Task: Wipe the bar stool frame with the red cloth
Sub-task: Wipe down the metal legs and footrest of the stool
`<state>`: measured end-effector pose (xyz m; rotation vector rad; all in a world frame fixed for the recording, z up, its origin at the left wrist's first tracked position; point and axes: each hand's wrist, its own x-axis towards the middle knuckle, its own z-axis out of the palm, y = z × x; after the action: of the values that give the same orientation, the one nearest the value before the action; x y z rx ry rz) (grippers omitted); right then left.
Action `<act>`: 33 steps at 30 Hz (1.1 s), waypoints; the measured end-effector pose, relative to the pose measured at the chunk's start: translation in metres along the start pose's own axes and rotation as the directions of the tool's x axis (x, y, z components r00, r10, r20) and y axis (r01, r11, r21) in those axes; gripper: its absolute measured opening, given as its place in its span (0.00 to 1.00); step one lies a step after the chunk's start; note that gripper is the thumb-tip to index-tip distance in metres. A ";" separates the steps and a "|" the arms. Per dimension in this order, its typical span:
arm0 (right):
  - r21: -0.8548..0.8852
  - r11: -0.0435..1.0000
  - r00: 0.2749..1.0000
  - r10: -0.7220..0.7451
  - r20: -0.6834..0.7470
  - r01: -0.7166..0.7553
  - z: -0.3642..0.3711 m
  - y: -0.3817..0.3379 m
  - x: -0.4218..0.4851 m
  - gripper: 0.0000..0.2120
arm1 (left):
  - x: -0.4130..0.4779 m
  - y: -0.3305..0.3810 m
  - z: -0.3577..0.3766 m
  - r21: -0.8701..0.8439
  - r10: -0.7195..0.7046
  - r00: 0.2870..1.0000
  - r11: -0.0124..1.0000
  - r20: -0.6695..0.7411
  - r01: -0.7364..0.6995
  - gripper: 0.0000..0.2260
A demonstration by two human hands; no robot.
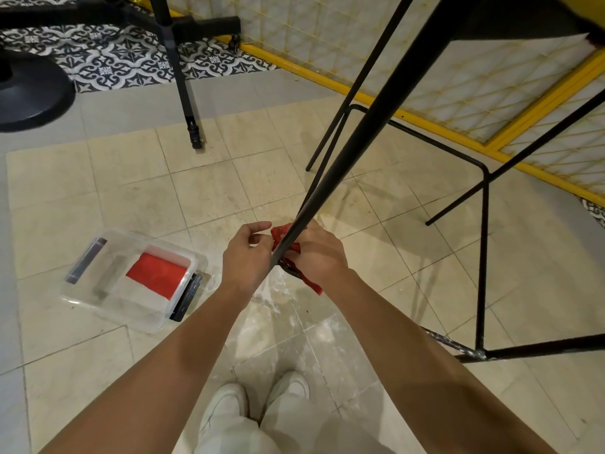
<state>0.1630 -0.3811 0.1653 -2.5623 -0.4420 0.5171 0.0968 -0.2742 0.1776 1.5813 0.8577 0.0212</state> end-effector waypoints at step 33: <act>-0.446 0.861 0.970 -0.207 0.128 0.243 -0.004 0.013 -0.033 0.11 | -0.003 -0.018 -0.016 0.075 0.010 0.999 0.997 0.039 -0.013 0.12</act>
<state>0.1384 -0.4070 0.1707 -2.8847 -0.9853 0.4671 0.0779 -0.2636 0.1669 1.6520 0.8270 -0.0338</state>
